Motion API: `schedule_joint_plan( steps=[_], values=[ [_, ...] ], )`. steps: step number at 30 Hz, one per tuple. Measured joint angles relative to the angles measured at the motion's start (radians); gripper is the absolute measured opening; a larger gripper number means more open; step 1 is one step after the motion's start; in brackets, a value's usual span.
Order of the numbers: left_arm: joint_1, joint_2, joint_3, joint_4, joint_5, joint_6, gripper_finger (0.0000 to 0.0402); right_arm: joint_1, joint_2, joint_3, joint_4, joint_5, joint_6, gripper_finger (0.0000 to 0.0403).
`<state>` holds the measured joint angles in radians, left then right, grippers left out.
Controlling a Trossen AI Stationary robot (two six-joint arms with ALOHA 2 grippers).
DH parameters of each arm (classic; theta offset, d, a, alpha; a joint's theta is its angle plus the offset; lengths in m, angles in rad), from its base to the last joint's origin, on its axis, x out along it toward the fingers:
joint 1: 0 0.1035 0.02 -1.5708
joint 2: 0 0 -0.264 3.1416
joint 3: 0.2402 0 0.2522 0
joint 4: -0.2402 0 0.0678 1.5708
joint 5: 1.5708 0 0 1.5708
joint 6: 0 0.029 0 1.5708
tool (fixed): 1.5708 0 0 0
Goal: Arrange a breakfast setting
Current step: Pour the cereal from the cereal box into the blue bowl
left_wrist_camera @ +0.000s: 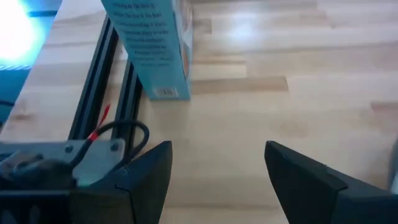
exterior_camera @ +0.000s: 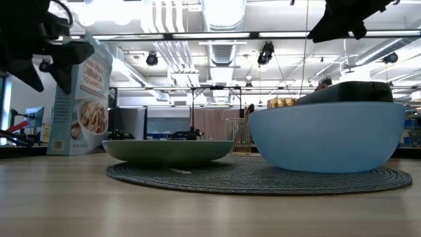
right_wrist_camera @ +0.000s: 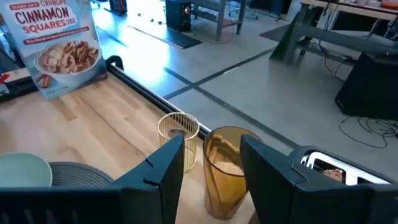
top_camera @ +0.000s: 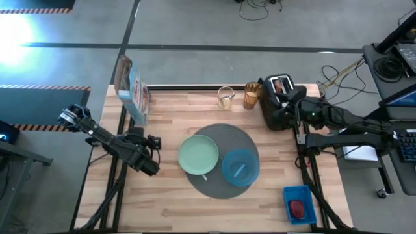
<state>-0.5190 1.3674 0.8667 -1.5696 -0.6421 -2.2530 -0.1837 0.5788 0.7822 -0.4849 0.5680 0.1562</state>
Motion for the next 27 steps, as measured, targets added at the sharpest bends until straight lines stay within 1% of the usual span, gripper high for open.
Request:
schedule_joint_plan(
  steps=[4, 11, 22, 25, 27],
  values=[
    [0.001, 0.005, -0.025, 0.025, -0.012, -0.008, 0.0240, 0.000, 0.011, 0.000, 0.000, 0.000, 0.000, 0.0148],
    [0.002, 0.005, -0.026, 0.030, -0.028, 0.042, 0.0240, 0.000, 0.032, 0.000, 0.000, 0.000, 0.000, 0.0148],
    [0.004, 0.005, -0.026, 0.023, -0.028, 0.044, 0.0240, 0.000, 0.083, 0.000, 0.000, -0.001, 0.000, 0.0148],
    [0.029, 0.004, -0.026, -0.001, -0.050, 0.045, 0.0240, 0.000, 0.101, 0.000, 0.000, -0.001, 0.000, 0.0148],
    [0.071, -0.002, -0.026, 0.000, -0.057, 0.045, 0.0241, 0.000, 0.113, 0.000, 0.000, -0.001, 0.000, 0.0148]
  ],
)
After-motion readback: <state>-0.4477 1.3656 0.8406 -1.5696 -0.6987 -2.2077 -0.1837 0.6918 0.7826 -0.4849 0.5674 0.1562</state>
